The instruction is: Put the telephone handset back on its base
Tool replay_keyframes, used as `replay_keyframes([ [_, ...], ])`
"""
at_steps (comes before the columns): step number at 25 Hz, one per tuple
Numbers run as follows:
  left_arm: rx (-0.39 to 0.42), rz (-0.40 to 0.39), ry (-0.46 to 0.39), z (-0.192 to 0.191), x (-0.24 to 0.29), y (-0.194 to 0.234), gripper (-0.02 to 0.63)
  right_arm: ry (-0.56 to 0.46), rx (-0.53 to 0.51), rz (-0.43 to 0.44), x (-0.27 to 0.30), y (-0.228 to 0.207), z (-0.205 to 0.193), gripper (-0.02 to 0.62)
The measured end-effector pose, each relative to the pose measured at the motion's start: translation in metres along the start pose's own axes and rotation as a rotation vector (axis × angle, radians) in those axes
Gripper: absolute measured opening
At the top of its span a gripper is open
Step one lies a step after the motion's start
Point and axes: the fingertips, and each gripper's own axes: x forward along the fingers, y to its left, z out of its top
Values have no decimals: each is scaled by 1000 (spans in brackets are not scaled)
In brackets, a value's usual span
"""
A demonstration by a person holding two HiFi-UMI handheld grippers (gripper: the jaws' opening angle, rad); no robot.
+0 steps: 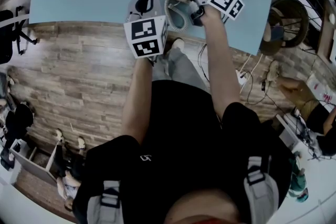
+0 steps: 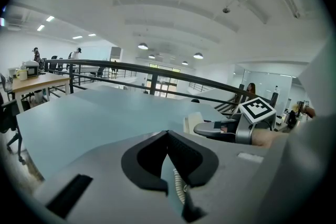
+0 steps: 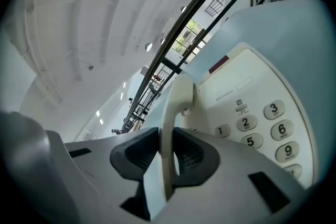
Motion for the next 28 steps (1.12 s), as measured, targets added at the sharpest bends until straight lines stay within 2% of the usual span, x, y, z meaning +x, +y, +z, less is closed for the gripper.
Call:
replay_keyframes([
  [8,-6,-4,-7,1,0,2,-2,7,20,24,8,-3,-7,85],
  [12,-4,-12,-10,2,0,-3,-2,8,-36,-45,4,-12,-3,114],
  [14,-2,-16,-12,3,0,-4,-2,7,-83,-102,-2,-17,0,149],
  [15,-1,-18,-12,3,0,-5,-2,-2,-110,-123,-5,-17,1,143],
  [20,6,-25,-20,11,0,-4,-2,-36,-258,-204,-21,-6,4,78],
  [21,10,-27,-25,14,0,-5,-2,-45,-297,-212,-25,-1,6,36],
  [22,13,-30,-32,17,0,-6,-2,-64,-340,-213,-29,7,10,12],
  [28,50,-61,-93,52,-6,-27,-2,-180,-598,-155,-71,70,46,-3],
])
